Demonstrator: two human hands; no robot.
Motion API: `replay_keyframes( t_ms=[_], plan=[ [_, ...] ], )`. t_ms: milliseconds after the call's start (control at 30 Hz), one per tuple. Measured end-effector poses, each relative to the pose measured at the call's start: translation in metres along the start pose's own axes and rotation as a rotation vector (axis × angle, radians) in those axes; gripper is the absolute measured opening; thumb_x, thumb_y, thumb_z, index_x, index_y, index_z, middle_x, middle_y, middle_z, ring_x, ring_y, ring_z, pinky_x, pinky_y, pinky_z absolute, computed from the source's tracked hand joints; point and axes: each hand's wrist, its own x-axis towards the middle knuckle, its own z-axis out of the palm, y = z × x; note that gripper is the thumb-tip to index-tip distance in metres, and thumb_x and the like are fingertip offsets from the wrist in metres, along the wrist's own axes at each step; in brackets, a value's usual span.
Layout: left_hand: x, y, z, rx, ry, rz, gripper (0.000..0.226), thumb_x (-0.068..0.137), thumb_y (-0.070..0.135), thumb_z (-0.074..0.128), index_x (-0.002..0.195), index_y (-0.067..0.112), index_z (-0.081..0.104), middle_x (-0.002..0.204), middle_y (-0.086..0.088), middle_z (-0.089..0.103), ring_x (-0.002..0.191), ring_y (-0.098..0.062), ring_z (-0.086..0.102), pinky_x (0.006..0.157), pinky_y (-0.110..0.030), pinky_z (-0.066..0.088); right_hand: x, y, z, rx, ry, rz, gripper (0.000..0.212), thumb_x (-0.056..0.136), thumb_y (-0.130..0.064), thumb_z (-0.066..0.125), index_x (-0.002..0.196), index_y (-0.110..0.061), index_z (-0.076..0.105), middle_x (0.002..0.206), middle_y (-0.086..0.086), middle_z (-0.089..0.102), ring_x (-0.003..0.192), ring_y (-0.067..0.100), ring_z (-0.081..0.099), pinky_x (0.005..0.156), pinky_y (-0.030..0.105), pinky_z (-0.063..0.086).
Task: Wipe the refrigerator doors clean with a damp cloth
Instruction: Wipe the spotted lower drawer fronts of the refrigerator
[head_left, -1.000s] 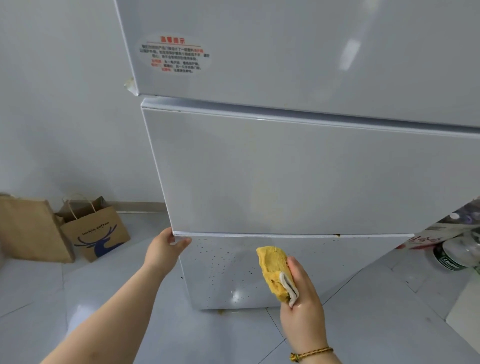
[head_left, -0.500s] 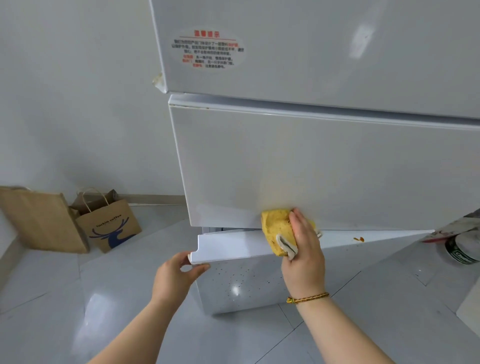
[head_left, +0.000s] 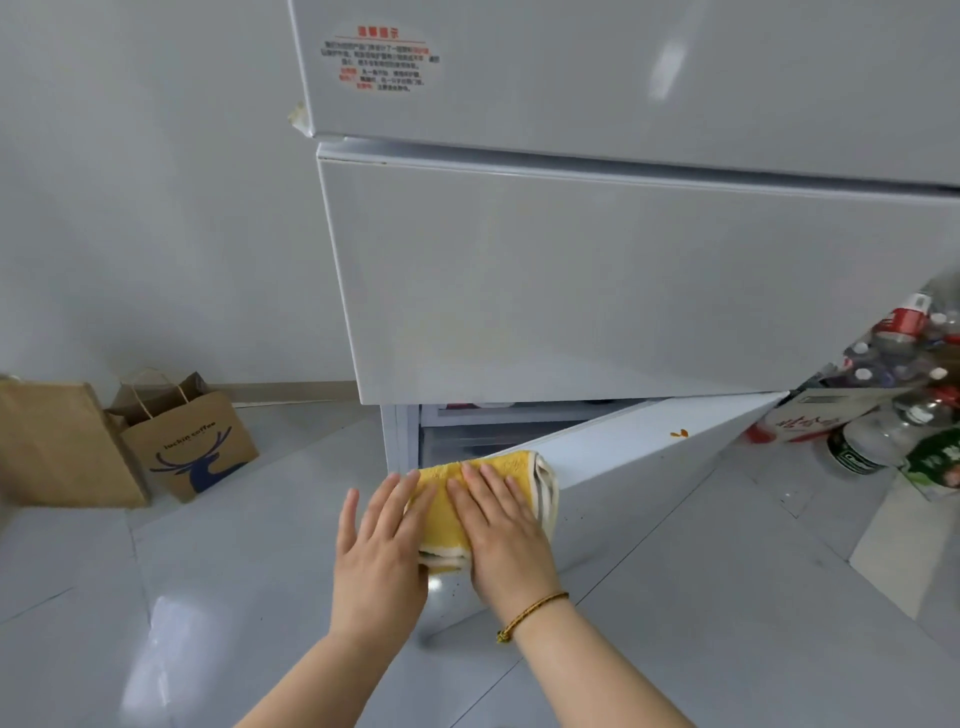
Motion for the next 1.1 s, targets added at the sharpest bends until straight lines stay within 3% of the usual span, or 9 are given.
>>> replay_keyframes(
  t_ms=[167, 333, 400, 467, 600, 700, 800, 867, 1100],
  plan=[
    [-0.011, 0.019, 0.006, 0.181, -0.123, -0.031, 0.046, 0.071, 0.013, 0.033, 0.094, 0.014, 0.073, 0.099, -0.002, 0.072, 0.096, -0.022, 0.068, 0.115, -0.028, -0.009, -0.009, 0.056, -0.006, 0.048, 0.004, 0.017, 0.097, 0.033, -0.014, 0.089, 0.119, -0.015, 0.043, 0.116, 0.005, 0.066, 0.107, 0.025, 0.063, 0.108, 0.027, 0.008],
    [-0.019, 0.041, 0.013, 0.384, -0.204, -0.107, 0.049, 0.075, 0.039, 0.038, 0.090, 0.008, 0.074, 0.097, -0.007, 0.072, 0.089, -0.028, 0.070, 0.112, -0.033, 0.005, -0.018, 0.163, -0.030, 0.115, -0.031, 0.175, 0.079, 0.073, 0.002, 0.068, 0.141, -0.011, 0.030, 0.148, 0.011, 0.032, 0.140, 0.027, 0.020, 0.114, 0.024, -0.009],
    [-0.016, 0.055, 0.008, 0.367, -0.227, -0.177, 0.041, 0.067, 0.033, 0.055, 0.091, 0.005, 0.074, 0.101, -0.010, 0.071, 0.090, -0.030, 0.069, 0.104, -0.040, 0.032, -0.020, 0.204, -0.044, 0.171, -0.107, 0.304, 0.064, 0.088, 0.000, 0.048, 0.145, -0.015, 0.021, 0.154, 0.005, 0.015, 0.142, 0.022, 0.008, 0.115, 0.025, 0.003],
    [-0.012, 0.074, 0.002, 0.257, -0.240, -0.319, 0.045, 0.080, 0.026, 0.062, 0.120, 0.005, 0.060, 0.131, -0.010, 0.055, 0.119, -0.029, 0.054, 0.100, -0.042, 0.040, -0.019, 0.239, -0.053, 0.181, -0.098, 0.455, 0.062, 0.089, -0.002, 0.047, 0.144, -0.015, 0.023, 0.152, 0.007, 0.016, 0.140, 0.024, 0.013, 0.111, 0.029, 0.021],
    [-0.009, 0.089, 0.003, 0.321, -0.271, -0.398, 0.058, 0.096, 0.037, 0.032, 0.146, 0.019, 0.011, 0.156, 0.004, 0.005, 0.144, -0.014, 0.003, 0.115, -0.028, 0.008, -0.013, 0.249, -0.048, 0.144, -0.076, 0.536, 0.059, 0.089, 0.000, 0.044, 0.143, -0.011, 0.024, 0.149, 0.012, 0.019, 0.139, 0.027, 0.013, 0.111, 0.031, 0.020],
    [-0.009, 0.099, 0.006, 0.351, -0.280, -0.473, 0.060, 0.095, 0.034, 0.036, 0.146, 0.015, 0.009, 0.156, 0.000, 0.004, 0.144, -0.017, 0.002, 0.115, -0.030, 0.006, -0.011, 0.226, -0.037, 0.147, -0.044, 0.537, 0.059, 0.082, 0.005, 0.053, 0.137, -0.005, 0.036, 0.143, 0.018, 0.031, 0.135, 0.034, 0.024, 0.111, 0.036, 0.023],
    [-0.002, 0.112, 0.014, 0.339, -0.313, -0.507, 0.079, 0.075, 0.021, 0.067, 0.140, 0.000, 0.028, 0.147, -0.021, 0.028, 0.136, -0.038, 0.025, 0.107, -0.051, 0.026, -0.013, 0.222, -0.029, 0.136, -0.009, 0.342, 0.067, 0.037, 0.009, 0.084, 0.101, 0.002, 0.065, 0.100, 0.024, 0.064, 0.093, 0.044, 0.063, 0.075, 0.049, 0.053],
    [0.003, 0.127, 0.015, 0.404, -0.402, -0.533, 0.097, 0.077, 0.028, 0.065, 0.145, 0.007, -0.001, 0.147, -0.028, 0.017, 0.135, -0.045, 0.018, 0.104, -0.056, 0.025, -0.019, 0.240, -0.029, 0.103, -0.040, 0.240, 0.069, 0.028, 0.007, 0.086, 0.095, 0.000, 0.068, 0.091, 0.020, 0.066, 0.080, 0.040, 0.066, 0.063, 0.043, 0.055],
    [0.023, 0.155, 0.033, 0.363, -0.469, -0.438, 0.081, 0.091, 0.044, 0.040, 0.141, 0.031, -0.022, 0.151, -0.005, -0.027, 0.141, -0.032, -0.016, 0.113, -0.051, 0.005, -0.023, 0.324, -0.049, 0.149, -0.043, 0.328, 0.056, 0.082, 0.007, 0.054, 0.135, -0.005, 0.042, 0.137, 0.024, 0.037, 0.127, 0.039, 0.034, 0.101, 0.044, 0.037]
  ],
)
